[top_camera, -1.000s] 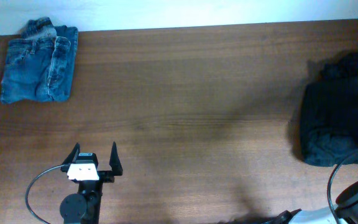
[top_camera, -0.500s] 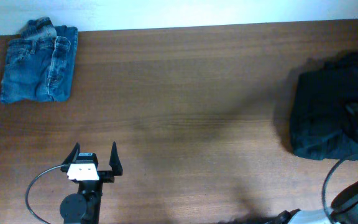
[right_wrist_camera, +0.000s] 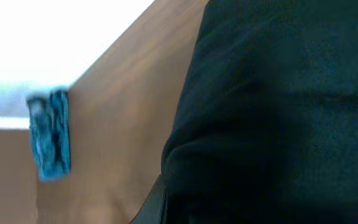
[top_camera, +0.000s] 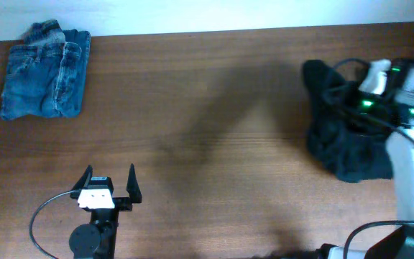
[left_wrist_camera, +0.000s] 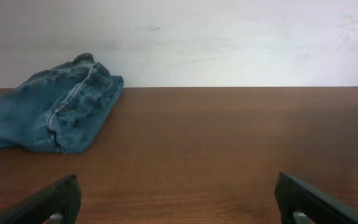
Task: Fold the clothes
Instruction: 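Drag the black pants with the right gripper toward the table center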
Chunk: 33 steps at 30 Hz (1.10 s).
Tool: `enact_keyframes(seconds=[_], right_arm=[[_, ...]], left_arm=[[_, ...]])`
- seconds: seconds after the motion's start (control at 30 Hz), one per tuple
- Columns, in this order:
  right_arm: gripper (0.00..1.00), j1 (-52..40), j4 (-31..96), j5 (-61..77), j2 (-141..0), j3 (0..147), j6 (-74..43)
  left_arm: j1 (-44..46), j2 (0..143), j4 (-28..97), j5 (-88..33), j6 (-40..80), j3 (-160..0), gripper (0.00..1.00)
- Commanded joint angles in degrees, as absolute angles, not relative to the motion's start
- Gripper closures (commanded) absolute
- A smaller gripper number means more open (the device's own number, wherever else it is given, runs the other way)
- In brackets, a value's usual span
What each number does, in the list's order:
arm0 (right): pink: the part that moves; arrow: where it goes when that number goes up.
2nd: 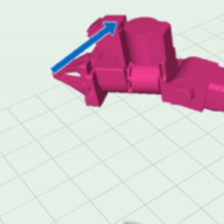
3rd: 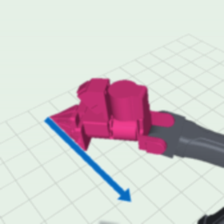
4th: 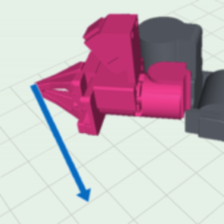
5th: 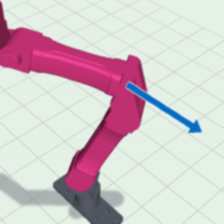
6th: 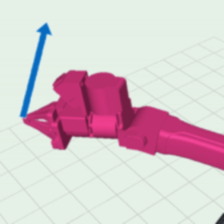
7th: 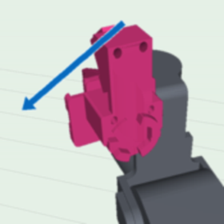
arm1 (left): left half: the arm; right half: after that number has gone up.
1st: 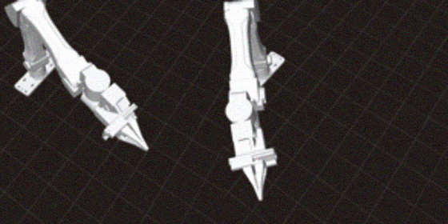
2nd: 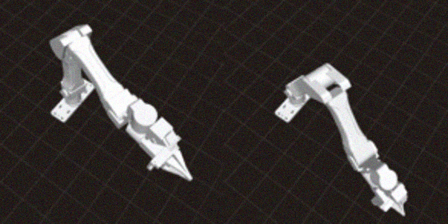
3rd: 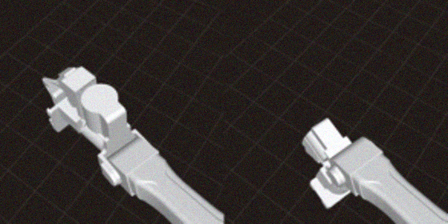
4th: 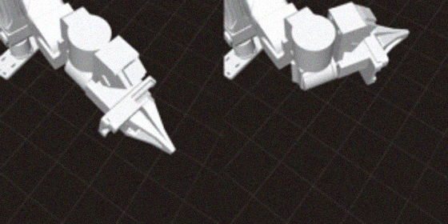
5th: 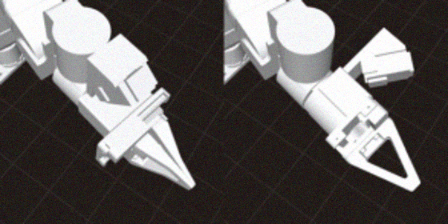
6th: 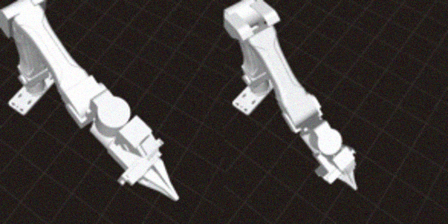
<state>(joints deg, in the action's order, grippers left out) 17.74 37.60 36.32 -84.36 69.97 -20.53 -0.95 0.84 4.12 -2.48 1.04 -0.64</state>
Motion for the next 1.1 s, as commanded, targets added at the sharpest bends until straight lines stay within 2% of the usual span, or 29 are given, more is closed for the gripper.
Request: enact_keyframes(seconds=[0.0,0.13,0.4,0.57,0.6,0.67,0.77,0.83,0.9,1.07], right_arm=[[0.96,9.61,36.95,33.58,-83.11,71.59,-19.77],[0.96,-0.51,36.03,27.22,-83.81,71.57,-19.99],[0.95,-12.64,34.41,16.97,-84.47,71.57,-21.96],[0.91,-18.94,31.51,16.60,-87.05,71.57,-24.23],[0.88,-19.86,30.83,16.60,-87.68,71.57,-24.80],[0.69,-22.83,28.16,16.62,-90.26,71.57,-26.57],[0.52,-26.81,24.69,16.38,-93.76,71.57,-27.97],[0.51,-28.62,24.12,13.61,-94.63,71.57,-27.94],[0.50,-30.48,24.43,5.23,-94.17,71.59,-27.24],[0.37,-30.63,24.93,2.02,-90.54,72.84,-23.42]], left_arm=[[-1.30,0.34,4.60,-1.87,0.36,-0.49,0.01],[-1.30,0.34,4.60,-1.87,0.36,-0.51,0.01],[-1.30,0.34,4.60,-1.87,0.36,-0.49,0.01],[-1.30,0.34,4.60,-1.87,0.36,-0.49,0.01],[-1.30,0.34,4.60,-1.87,0.36,-0.51,0.01],[-1.30,0.34,4.60,-1.87,0.36,-0.49,0.01],[-1.30,0.34,4.60,-1.87,0.36,-0.49,0.01],[-1.30,0.34,4.60,-1.87,0.36,-0.49,0.01],[-1.30,0.34,4.60,-1.89,0.36,-0.51,0.01],[-1.30,0.34,4.60,-1.87,0.36,-0.51,0.01]])
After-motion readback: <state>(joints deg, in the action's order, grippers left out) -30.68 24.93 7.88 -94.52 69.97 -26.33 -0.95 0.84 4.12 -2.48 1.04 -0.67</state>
